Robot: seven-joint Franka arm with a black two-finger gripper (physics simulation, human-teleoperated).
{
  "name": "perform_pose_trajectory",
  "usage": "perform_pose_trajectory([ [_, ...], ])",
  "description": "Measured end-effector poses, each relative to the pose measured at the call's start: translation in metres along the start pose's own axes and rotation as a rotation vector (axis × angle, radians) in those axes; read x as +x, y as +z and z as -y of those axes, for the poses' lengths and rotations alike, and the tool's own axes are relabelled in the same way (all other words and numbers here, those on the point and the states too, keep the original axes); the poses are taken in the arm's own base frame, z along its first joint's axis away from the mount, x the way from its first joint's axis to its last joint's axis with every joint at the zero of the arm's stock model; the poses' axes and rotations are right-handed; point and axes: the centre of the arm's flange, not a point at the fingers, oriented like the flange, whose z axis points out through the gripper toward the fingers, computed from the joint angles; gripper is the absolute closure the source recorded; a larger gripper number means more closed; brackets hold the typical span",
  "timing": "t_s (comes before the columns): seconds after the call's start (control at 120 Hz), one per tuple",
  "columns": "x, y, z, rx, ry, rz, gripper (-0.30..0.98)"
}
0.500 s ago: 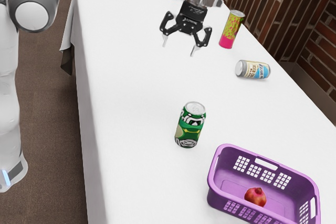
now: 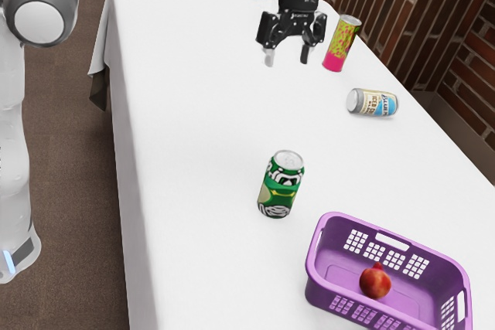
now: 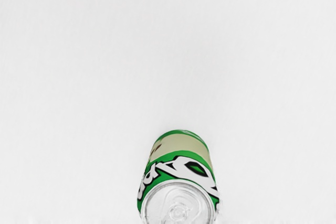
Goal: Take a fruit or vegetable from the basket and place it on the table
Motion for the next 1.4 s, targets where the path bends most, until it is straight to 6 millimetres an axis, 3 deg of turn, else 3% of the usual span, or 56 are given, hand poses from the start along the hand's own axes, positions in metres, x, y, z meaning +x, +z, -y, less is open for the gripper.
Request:
perform_pose_trajectory([
  [0.042, -0.055, 0.015, 0.009, 0.02, 0.083, 0.017, 0.0],
  [0.092, -0.128, 0.031, 0.042, 0.046, 0.206, 0.034, 0.0],
  [0.15, -0.188, 0.047, 0.08, 0.074, 0.303, 0.044, 0.0],
  [0.233, -0.244, 0.082, 0.105, 0.126, 0.376, 0.062, 0.0],
  [0.325, -0.272, 0.12, 0.086, 0.159, 0.381, 0.107, 0.0],
  [0.458, -0.286, 0.171, 0.053, 0.166, 0.353, 0.152, 0.0],
  [0.575, -0.301, 0.202, 0.042, 0.155, 0.353, 0.189, 0.0],
  [0.842, -0.288, 0.236, 0.013, 0.104, 0.392, 0.19, 0.0],
  [1.183, -0.289, 0.238, 0.011, 0.06, 0.609, 0.208, 0.0],
  [1.4, -0.267, 0.274, -0.018, 0.081, 0.666, 0.187, 0.0],
])
